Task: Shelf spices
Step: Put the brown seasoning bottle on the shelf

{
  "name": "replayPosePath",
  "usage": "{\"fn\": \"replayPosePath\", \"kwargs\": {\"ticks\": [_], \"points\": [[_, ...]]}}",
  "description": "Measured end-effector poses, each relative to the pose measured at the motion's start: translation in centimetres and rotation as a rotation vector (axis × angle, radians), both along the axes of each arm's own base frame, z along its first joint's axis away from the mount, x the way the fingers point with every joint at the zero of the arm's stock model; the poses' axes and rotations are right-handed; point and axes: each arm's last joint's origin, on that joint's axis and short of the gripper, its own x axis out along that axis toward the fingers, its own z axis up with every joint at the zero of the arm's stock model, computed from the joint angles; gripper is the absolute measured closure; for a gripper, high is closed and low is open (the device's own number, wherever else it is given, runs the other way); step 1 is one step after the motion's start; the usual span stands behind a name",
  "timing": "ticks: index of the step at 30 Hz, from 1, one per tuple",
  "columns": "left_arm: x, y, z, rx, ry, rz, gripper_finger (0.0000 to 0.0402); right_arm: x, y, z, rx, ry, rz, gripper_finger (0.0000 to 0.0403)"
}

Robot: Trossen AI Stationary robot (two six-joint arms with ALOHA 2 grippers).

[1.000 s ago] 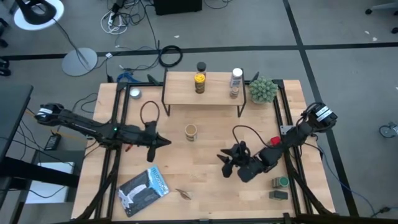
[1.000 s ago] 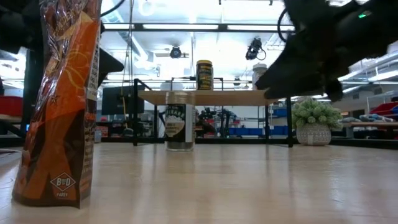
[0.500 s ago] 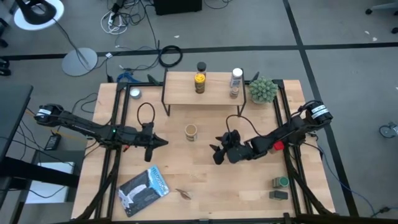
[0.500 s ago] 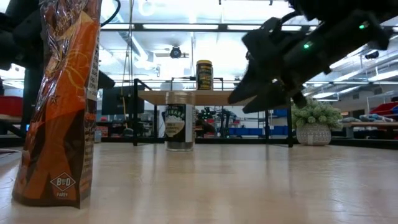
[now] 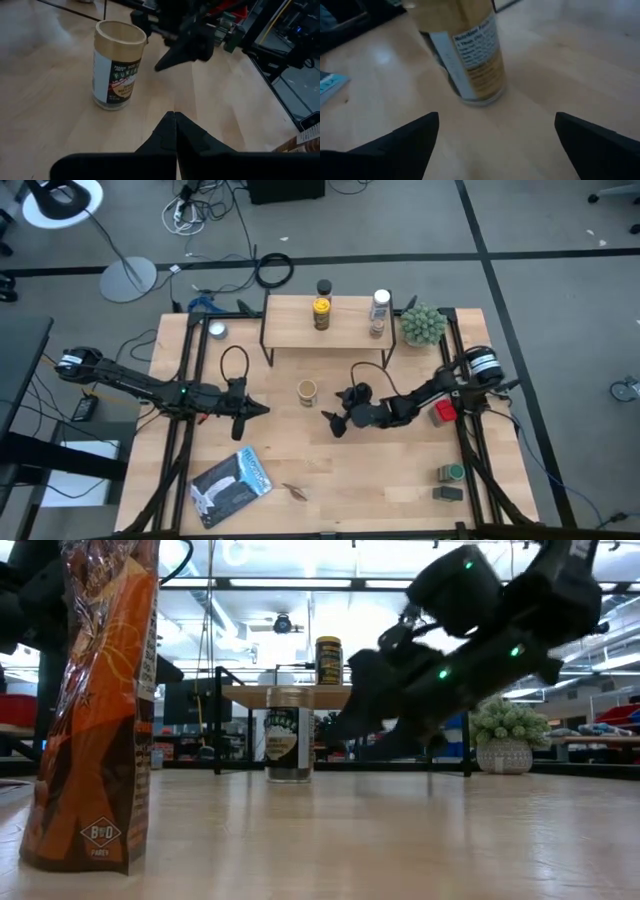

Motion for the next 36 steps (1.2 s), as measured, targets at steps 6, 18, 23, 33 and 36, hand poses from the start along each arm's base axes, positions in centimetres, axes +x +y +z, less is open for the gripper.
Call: {"fn": "replayPosePath", "kwargs": {"ticks": [6, 18, 23, 33, 36], "points": [[0.0, 0.0, 0.0, 0.0, 0.003, -0.007, 0.0401, 2.0, 0.0, -1.8, -0.127, -0.03, 0.062, 0.0019], [0.0, 0.0, 0.0, 0.001, 0.004, -0.008, 0.0402, 5.7, -1.1, -3.2, -0.285, 0.008, 0.081, 0.0026], [0.0, 0.0, 0.0, 0.012, 0.004, -0.011, 0.0401, 6.3, -2.3, -2.6, -0.303, -0.022, 0.06, 0.0025], [0.0, 0.0, 0.0, 0.026, 0.003, -0.016, 0.0401, 6.8, -3.6, -2.2, -0.245, -0.055, 0.112, 0.0036], [0.0, 0.0, 0.0, 0.026, 0.003, -0.015, 0.0401, 7.2, -3.8, -1.9, -0.249, -0.066, 0.12, 0.0058]]}}
